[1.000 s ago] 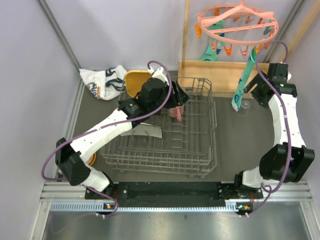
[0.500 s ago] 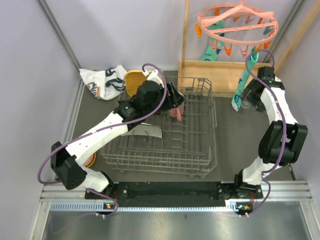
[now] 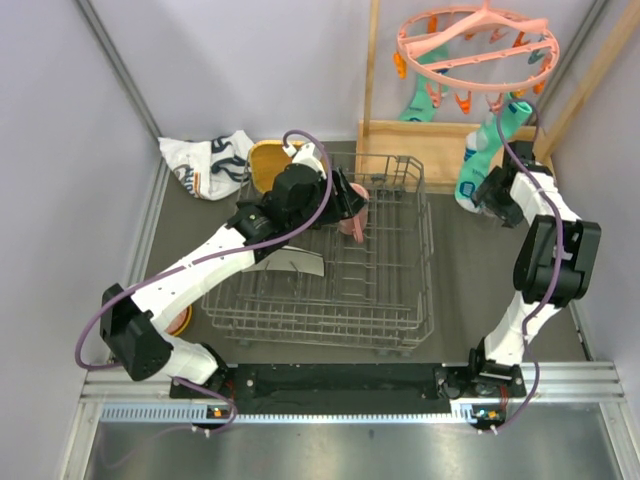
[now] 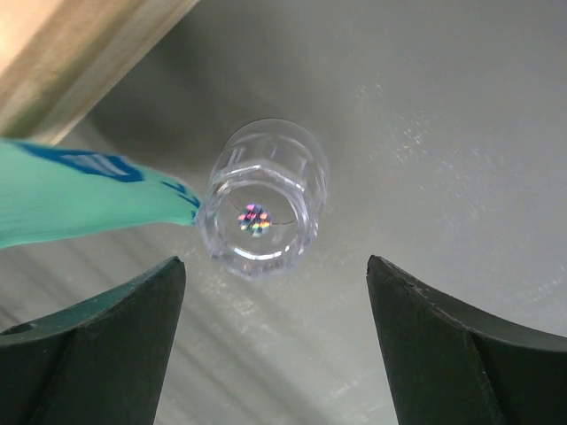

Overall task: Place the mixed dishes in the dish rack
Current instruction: Grab a cup with the right arm

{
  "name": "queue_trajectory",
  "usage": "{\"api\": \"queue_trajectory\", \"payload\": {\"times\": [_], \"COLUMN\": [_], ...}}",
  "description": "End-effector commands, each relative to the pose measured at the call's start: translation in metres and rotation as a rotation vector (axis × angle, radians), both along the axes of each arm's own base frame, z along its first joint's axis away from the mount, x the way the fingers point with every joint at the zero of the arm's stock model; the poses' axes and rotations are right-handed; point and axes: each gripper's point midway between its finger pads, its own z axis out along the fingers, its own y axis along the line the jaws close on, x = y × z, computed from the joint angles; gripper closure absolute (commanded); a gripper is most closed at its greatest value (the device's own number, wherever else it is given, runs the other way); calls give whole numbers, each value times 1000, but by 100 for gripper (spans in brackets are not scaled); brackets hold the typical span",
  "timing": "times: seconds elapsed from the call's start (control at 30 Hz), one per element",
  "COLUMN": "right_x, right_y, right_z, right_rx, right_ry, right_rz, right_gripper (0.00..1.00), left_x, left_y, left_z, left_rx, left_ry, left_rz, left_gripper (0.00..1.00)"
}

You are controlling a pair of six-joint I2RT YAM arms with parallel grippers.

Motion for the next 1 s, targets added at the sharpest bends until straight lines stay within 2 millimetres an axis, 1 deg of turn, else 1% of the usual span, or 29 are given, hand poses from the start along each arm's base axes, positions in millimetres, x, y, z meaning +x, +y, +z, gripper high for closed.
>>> {"api": "queue_trajectory", "payload": {"times": [0.0, 0.2, 0.3, 0.37, 0.47, 0.5, 0.57, 0.6, 0.67, 0.7, 0.77, 0.8, 0.87, 0.9, 0.93, 0.97], "right_x": [18, 24, 26, 27, 27, 28, 27, 28, 28, 28, 27, 27, 24, 22, 21, 17], "right_y": [-2, -7, -8, -10, -11, -12, -13, -13, -13, -13, -12, -11, -7, -5, -2, 2], "right_z": [2, -5, -9, -9, -9, -9, -10, -10, -11, -11, -13, -12, -14, -11, -9, -14], "right_rx": [-13, -32, -35, -40, -48, -51, -54, -56, -54, -54, -47, -45, -26, -18, -5, 18], "right_ry": [-30, -15, -13, -15, -16, -18, -17, -18, -15, -17, -15, -17, -13, -21, -30, -21], "right_rz": [4, -1, -5, -8, -14, -12, -14, -15, -14, -14, -10, -9, -1, 3, -1, 3], "right_gripper": [17, 18, 24, 26, 33, 38, 43, 48, 52, 57, 63, 69, 78, 90, 95, 95], "left_x": [0, 0, 0, -1, -2, -2, -2, -2, -2, -2, -2, -2, -2, -3, -2, -2], "left_y": [9, 12, 13, 14, 15, 16, 17, 18, 18, 18, 19, 19, 20, 20, 21, 21], "left_z": [12, 9, 8, 6, 6, 4, 5, 4, 4, 3, 3, 4, 9, 10, 13, 14], "left_rx": [-7, -3, 0, 3, 3, 8, 7, 9, 9, 10, 9, 8, 2, 1, -2, -2], "left_ry": [-44, -35, -32, -29, -27, -23, -24, -23, -23, -22, -22, -22, -30, -32, -36, -38], "left_rz": [18, 24, 25, 25, 27, 28, 33, 33, 33, 34, 33, 33, 33, 31, 32, 33], "left_gripper": [40, 39, 39, 39, 39, 39, 39, 39, 39, 39, 39, 39, 39, 39, 39, 39]}}
